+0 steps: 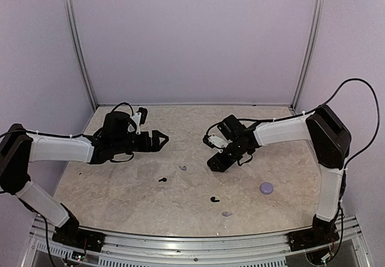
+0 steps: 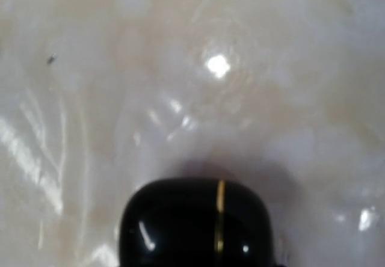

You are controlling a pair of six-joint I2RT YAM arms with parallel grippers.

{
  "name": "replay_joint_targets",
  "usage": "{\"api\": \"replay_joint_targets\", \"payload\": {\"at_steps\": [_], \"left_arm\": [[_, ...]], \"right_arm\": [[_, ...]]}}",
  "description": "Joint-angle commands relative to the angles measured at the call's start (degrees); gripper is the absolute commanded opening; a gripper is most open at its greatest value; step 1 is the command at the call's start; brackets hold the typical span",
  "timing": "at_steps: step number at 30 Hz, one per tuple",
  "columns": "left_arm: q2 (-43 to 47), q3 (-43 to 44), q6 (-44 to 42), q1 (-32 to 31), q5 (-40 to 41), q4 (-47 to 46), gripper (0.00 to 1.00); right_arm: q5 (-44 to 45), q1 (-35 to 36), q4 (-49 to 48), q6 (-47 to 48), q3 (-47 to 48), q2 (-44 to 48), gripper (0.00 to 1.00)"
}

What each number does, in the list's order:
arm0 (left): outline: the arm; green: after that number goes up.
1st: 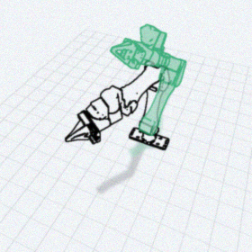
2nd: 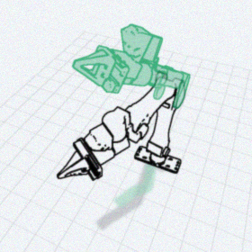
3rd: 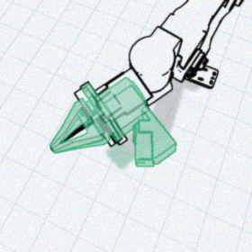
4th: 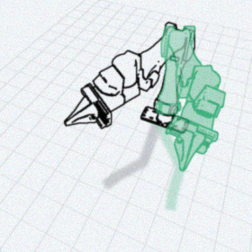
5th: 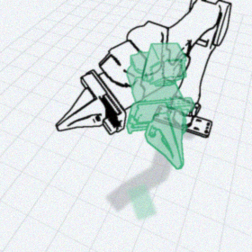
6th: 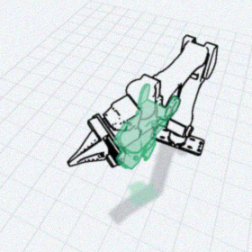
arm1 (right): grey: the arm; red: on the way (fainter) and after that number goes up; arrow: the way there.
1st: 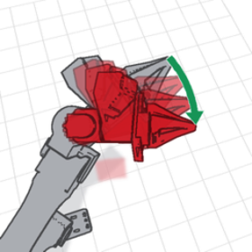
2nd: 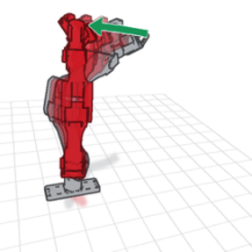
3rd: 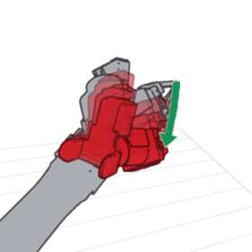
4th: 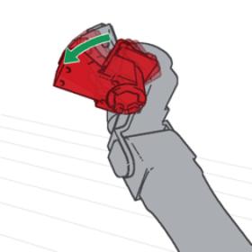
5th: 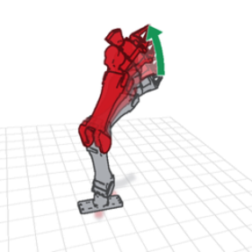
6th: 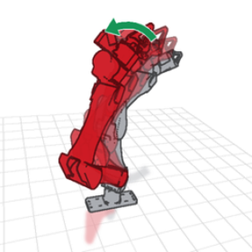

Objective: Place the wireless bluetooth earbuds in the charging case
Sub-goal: Pick up the charging case from the center of the board, then pass from the right arm to the left

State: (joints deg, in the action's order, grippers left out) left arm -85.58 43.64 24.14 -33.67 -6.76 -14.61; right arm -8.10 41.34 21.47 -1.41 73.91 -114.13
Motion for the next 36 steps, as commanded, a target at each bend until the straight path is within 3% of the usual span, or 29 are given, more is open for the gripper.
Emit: {"api": "replay_joint_targets", "payload": {"at_steps": [1,9,16,27,36], "left_arm": [[-0.8,-1.1,0.8,-0.5,-5.7,-5.5,0.99],[-2.2,-0.8,3.1,-2.4,-14.0,-10.1,0.85],[-3.4,2.2,4.9,-5.9,-20.2,-12.0,0.77],[-7.5,4.0,6.8,-11.4,-26.3,-14.4,0.61],[-9.0,4.9,8.3,-12.1,-27.9,-16.2,0.43]], "right_arm": [[-0.4,0.3,-5.0,3.3,-3.8,6.6,0.44],[1.1,2.1,-12.1,7.3,-9.2,17.3,0.42],[6.8,8.4,-13.5,12.4,-11.2,23.0,0.43],[9.9,14.9,-14.2,16.0,-11.5,26.8,0.44],[11.0,17.2,-14.7,17.8,-11.9,27.5,0.44]]}}
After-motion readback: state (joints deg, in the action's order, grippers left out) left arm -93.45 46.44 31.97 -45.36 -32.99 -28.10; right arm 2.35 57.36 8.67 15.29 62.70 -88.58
